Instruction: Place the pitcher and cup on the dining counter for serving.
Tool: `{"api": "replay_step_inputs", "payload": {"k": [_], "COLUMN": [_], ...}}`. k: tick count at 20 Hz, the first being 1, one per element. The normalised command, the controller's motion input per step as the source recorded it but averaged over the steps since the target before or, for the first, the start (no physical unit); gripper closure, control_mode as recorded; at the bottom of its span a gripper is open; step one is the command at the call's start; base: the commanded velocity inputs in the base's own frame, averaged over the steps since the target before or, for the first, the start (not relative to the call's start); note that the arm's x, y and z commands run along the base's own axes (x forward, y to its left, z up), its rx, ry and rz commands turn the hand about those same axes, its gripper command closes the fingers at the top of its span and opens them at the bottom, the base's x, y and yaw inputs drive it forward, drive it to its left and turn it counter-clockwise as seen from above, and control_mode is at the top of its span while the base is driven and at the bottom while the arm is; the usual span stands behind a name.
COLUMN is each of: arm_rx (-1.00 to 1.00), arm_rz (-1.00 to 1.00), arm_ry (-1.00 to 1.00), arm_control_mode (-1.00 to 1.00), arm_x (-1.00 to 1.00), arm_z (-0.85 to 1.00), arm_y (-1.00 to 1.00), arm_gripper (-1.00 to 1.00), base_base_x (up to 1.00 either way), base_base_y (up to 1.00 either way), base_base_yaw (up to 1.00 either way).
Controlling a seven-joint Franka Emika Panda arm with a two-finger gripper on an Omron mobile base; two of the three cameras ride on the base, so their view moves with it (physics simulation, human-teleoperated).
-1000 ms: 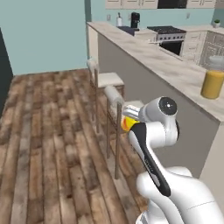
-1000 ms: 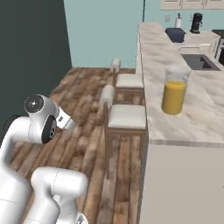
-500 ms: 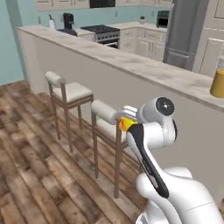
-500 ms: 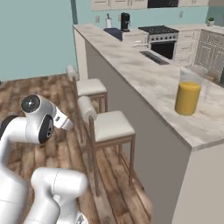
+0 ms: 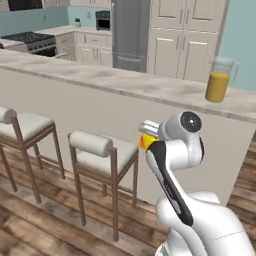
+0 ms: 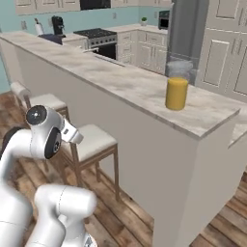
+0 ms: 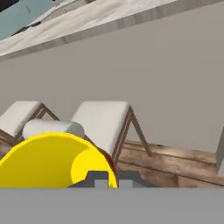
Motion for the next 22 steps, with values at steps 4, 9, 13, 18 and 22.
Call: {"api": "replay_step_inputs", "payload": {"k": [4, 9, 13, 18, 22], "arm_rx": [0.0, 0.0, 0.0, 0.0, 0.0], "arm_rz": [0.0, 0.0, 0.0, 0.0, 0.0], "arm_ry": [0.0, 0.0, 0.0, 0.0, 0.0], "arm_control_mode": [1.0, 1.0, 1.0, 1.0, 1.0], "arm_x": [0.0, 0.0, 0.0, 0.0, 0.0], "arm_z": [0.0, 0.0, 0.0, 0.0, 0.0], "arm_y": [0.0, 0.0, 0.0, 0.0, 0.0], "arm_gripper": [1.0, 1.0, 1.0, 1.0, 1.0], "base_base_x": [0.35, 0.49, 0.47, 0.33, 0.41], "base_base_y": [0.77, 0.64, 0.1, 0.0, 0.0], "base_base_yaw": [-0.25, -0.2, -0.22, -0.28, -0.3]}}
